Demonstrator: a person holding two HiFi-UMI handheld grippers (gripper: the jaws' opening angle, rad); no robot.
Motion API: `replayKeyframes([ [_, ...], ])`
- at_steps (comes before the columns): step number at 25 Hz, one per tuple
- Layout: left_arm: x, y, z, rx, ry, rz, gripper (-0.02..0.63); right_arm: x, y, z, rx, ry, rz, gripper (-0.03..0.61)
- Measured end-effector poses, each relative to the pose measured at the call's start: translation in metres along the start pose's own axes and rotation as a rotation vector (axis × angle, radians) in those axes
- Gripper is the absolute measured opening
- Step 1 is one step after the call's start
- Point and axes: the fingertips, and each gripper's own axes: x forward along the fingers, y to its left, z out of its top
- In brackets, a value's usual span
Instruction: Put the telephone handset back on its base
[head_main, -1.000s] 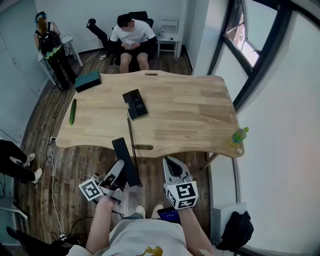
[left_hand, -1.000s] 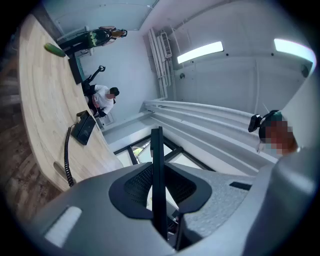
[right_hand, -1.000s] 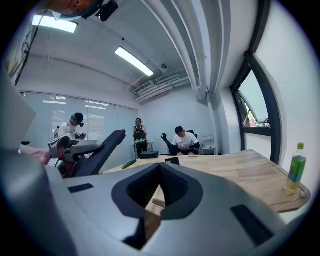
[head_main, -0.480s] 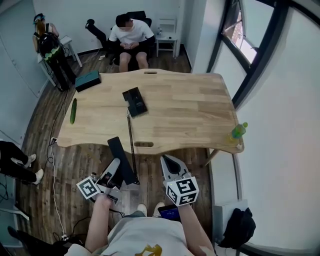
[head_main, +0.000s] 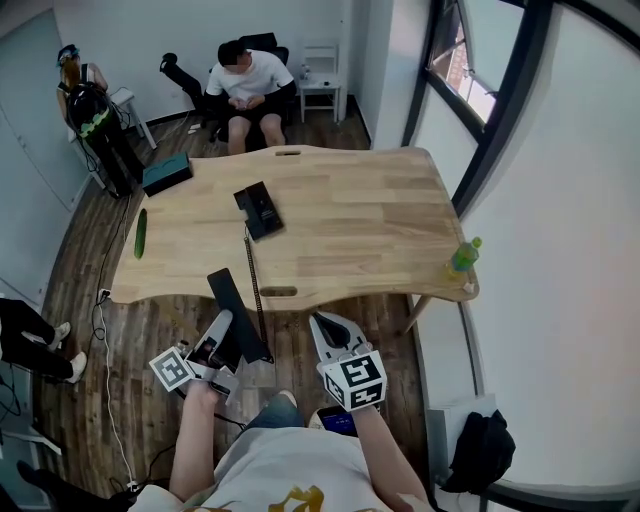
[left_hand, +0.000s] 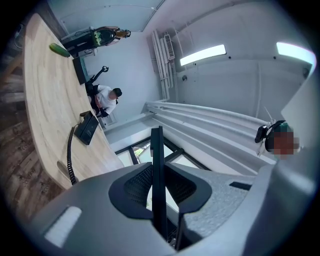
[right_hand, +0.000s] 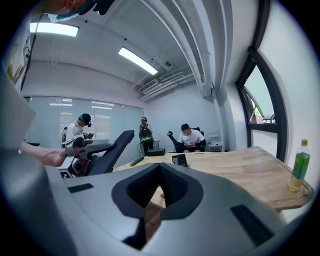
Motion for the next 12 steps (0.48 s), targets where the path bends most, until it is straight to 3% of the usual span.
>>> replayKeyframes([
  [12,0.057,0.043,0.018,-0.080,0.018,-0.053,0.072,0.051,-0.055,-0.014,0.071,0.042,-0.032,0.005],
])
